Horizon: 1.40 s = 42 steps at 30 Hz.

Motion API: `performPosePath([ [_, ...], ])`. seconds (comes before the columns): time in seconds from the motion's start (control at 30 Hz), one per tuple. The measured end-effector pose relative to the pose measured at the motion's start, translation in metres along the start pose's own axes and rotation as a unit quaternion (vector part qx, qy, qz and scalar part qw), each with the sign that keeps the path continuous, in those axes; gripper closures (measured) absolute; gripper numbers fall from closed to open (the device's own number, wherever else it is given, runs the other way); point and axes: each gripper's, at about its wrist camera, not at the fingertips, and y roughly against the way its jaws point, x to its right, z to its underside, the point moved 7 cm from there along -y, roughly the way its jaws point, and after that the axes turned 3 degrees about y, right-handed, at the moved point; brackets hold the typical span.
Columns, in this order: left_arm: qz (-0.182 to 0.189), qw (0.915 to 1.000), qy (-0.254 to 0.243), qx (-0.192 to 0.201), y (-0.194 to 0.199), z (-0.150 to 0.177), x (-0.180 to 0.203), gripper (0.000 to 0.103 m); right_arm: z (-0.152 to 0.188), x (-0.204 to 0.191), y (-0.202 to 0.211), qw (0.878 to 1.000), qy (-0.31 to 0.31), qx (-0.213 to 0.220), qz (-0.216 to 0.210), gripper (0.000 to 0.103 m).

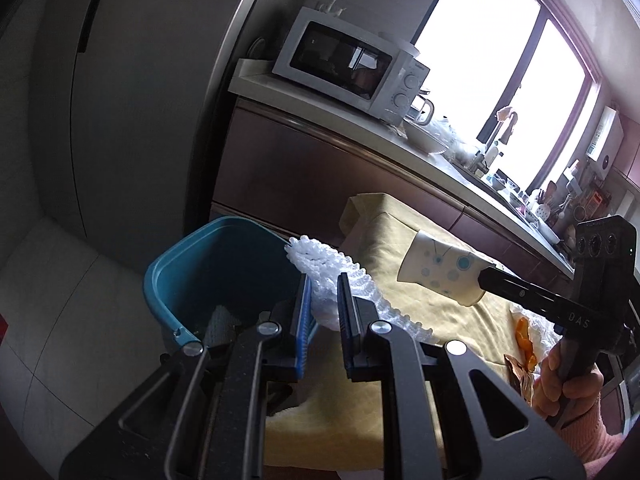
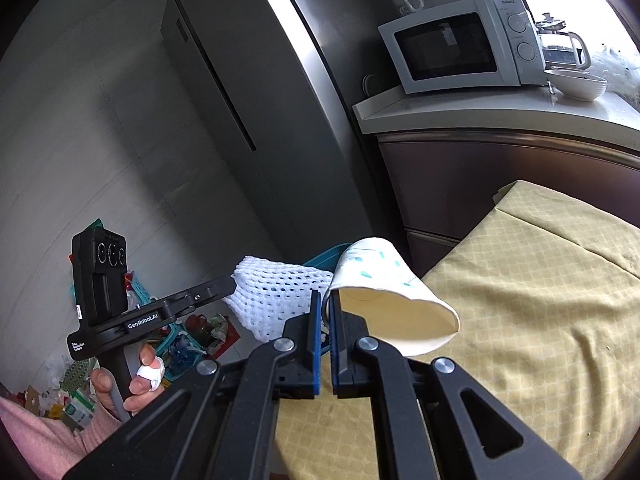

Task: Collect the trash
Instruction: 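Lift the foam net and cup and carry them toward the teal bin, then open the left tool over the bin while the right tool releases the cup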

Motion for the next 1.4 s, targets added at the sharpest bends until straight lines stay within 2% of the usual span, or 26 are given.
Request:
performPosePath([
  [0.33,-0.036,0.9989,0.031,-0.001,-0.009,-0.003,-0.043,0.09,-0.008,-0.022,-0.045,0.999,0.027,-0.035,-0.014,0.1],
  [0.6,-0.064,0.9973,0.035,-0.007,-0.018,-0.003,-0.064,0.09,-0.008,-0.03,-0.083,0.997,0.031,-0.065,-0.023,0.1],
  [1.03,-0.102,0.9935,0.039,-0.032,-0.047,0.003,-0.081,0.089,0.0,-0.028,-0.146,0.993,-0.001,-0.114,-0.027,0.1],
  [1.4,-0.127,0.99,0.034,-0.05,-0.079,0.009,-0.086,0.088,0.015,-0.023,-0.177,0.988,-0.025,-0.15,-0.026,0.1],
])
